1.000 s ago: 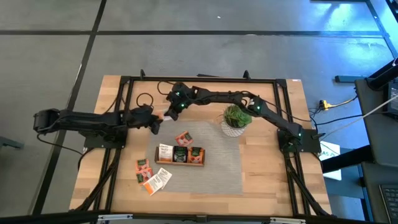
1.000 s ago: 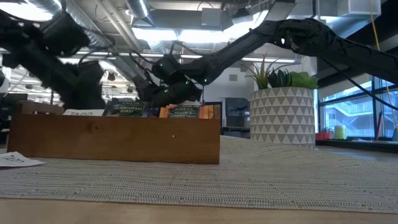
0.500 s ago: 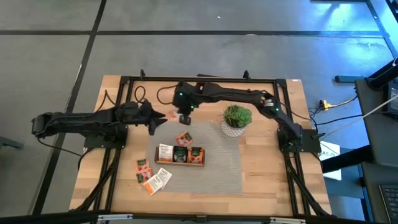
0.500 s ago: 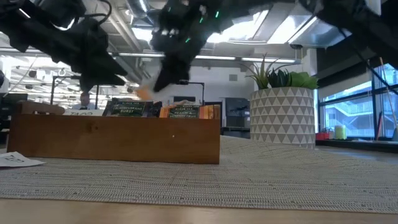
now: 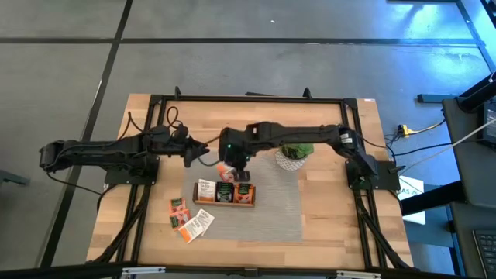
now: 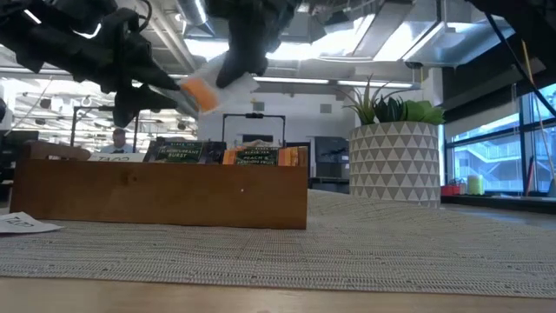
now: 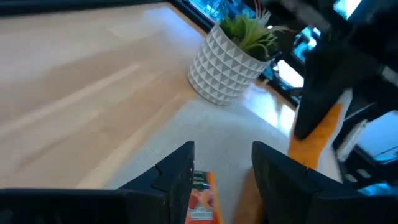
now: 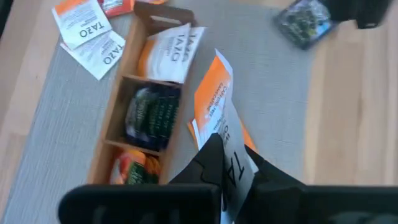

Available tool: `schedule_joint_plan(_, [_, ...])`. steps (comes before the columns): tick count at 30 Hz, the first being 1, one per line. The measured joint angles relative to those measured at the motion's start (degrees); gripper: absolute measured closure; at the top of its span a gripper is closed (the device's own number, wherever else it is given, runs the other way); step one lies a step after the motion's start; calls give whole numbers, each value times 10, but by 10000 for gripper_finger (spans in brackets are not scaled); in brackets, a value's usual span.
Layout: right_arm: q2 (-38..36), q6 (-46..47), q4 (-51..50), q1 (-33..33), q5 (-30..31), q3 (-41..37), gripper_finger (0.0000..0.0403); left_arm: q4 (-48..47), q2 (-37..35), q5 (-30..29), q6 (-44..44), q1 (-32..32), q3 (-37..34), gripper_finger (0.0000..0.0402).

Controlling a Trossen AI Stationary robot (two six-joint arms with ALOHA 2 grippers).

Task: Pick & Place Tea
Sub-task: Put the white tea bag into the left section of the wooden organizer

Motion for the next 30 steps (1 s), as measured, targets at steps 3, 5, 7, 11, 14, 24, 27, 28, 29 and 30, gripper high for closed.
schedule_joint_plan(3, [7,11,37,15,28,-1,392,1,0,34,-34,0,0,244])
schedule_joint_plan(5, [8,14,44,20,37,-1,392,1,1,60,-39,-4,0,244])
schedule_joint_plan(7, [13,14,65,22,40,0,391,1,4,76,-37,-12,0,244])
schedule_joint_plan(11, [22,19,74,21,40,-1,391,28,19,81,-21,-27,0,244])
schedule_joint_plan(14, [28,31,67,21,40,-1,391,60,32,82,9,-40,-1,244])
schedule_joint_plan(24, [33,56,74,21,36,-1,391,118,59,81,149,-65,-1,245])
schedule_joint_plan(27, [33,56,76,20,36,-1,391,121,64,81,215,-71,-1,245])
schedule_joint_plan(28, [33,56,76,20,36,-1,391,125,65,81,229,-72,-1,245])
schedule_joint_plan(29, [33,58,76,20,36,-1,391,128,66,81,240,-72,-1,245])
schedule_joint_plan(30, [33,60,76,19,36,-1,391,131,66,82,246,-72,-1,245])
